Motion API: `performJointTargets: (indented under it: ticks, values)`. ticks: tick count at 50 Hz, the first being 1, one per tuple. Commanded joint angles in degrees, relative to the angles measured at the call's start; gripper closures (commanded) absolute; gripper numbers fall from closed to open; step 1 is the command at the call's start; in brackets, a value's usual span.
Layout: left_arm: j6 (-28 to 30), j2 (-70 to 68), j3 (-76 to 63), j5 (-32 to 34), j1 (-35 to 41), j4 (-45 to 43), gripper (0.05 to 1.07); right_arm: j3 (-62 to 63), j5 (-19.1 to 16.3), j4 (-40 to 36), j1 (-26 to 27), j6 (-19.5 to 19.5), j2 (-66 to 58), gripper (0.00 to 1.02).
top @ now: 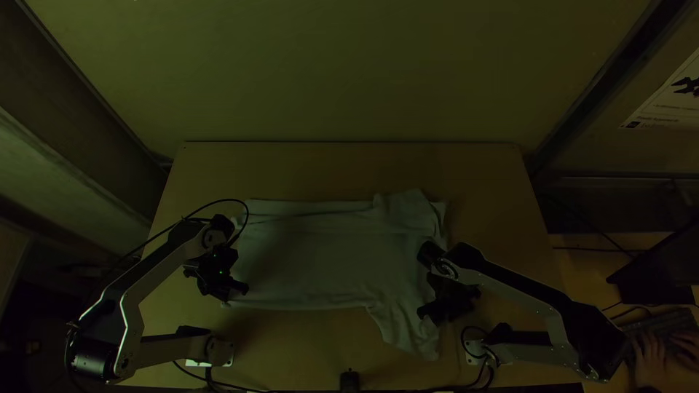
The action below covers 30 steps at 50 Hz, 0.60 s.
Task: Fold the t-shirt
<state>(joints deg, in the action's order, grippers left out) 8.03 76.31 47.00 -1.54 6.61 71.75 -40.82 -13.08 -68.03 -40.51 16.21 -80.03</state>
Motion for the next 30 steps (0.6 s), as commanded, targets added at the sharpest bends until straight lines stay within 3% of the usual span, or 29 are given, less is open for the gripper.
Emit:
performJointTargets:
  ticks: [1,15,17,20,21,30]
  values:
    - [1.3,-0.9,1.0,0.2,-0.3,2.0,1.04,-1.0,0.3,1.6,0.8,-0.5,-0.7,0.47]
    - [1.2,-0.7,2.4,0.2,-0.3,2.5,1.04,-3.1,0.2,5.5,1.1,0.1,-7.4,0.48]
    - [1.2,-0.7,2.5,0.2,-0.4,2.5,1.04,-3.0,0.2,5.7,1.2,0.1,-7.8,0.59]
    - [1.3,-0.6,2.5,0.1,-0.6,2.5,1.04,-2.3,0.3,7.7,1.2,-0.1,-6.6,0.93]
    - [1.3,-0.6,2.5,0.1,-0.8,2.5,1.04,-2.1,0.3,8.6,1.2,-0.2,-5.6,1.0]
    - [1.1,-0.4,2.7,0.2,-1.3,1.8,1.04,-0.8,0.2,7.6,3.3,-0.2,0.3,1.0]
